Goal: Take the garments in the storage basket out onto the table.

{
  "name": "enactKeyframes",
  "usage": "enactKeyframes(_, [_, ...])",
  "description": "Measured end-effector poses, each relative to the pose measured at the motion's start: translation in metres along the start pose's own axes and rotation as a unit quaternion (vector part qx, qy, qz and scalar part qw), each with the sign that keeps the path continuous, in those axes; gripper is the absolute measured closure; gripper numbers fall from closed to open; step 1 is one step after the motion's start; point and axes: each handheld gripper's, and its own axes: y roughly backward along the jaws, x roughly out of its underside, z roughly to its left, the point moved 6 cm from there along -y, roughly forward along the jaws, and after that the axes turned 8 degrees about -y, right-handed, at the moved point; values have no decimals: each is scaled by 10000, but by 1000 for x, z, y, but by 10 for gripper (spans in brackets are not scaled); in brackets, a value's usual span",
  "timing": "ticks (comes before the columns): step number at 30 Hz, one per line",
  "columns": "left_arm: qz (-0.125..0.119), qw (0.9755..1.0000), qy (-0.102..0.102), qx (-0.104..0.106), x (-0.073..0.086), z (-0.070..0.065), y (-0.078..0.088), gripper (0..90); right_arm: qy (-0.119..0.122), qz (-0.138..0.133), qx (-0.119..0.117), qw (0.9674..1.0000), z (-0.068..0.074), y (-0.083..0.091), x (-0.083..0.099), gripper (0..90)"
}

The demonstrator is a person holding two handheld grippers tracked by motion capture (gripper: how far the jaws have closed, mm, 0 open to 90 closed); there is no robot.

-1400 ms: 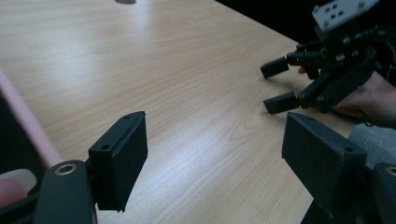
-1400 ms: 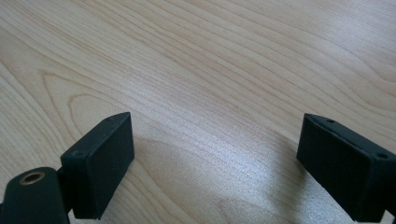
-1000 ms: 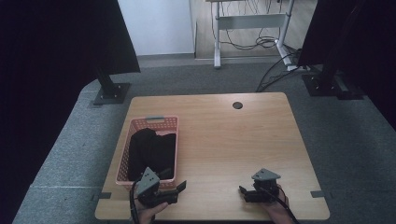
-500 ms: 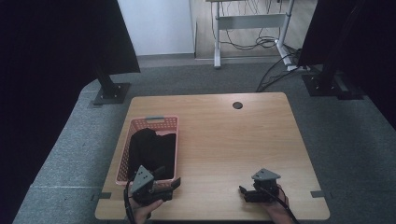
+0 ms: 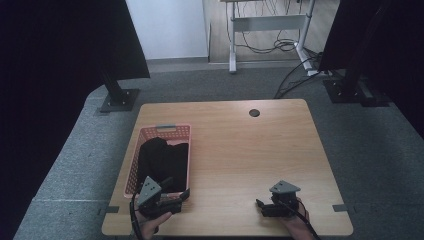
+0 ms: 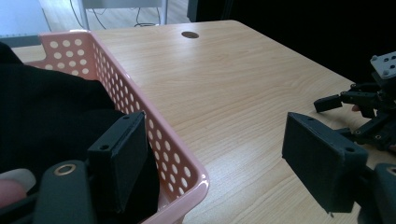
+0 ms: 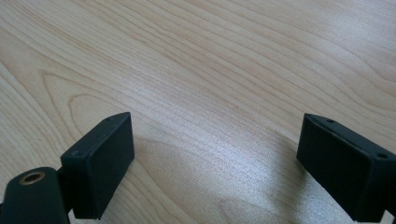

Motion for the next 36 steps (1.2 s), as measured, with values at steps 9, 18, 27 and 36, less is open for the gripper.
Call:
enactKeyframes(9, [10, 9999, 84, -112, 1, 9, 3, 223, 0, 1, 1, 10000, 0, 0, 0, 107])
enactKeyframes(18, [-15, 9990, 231, -386, 2, 29, 13, 221, -4, 2, 1, 10000, 0, 0, 0, 105])
enactKeyframes(27, [75, 9972, 254, -702, 4, 47, 20, 219, -9, 2, 4, 10000, 0, 0, 0, 106])
enactKeyframes(36, [47, 9957, 347, -858, 5, 58, 27, 219, -9, 3, 4, 10000, 0, 0, 0, 105])
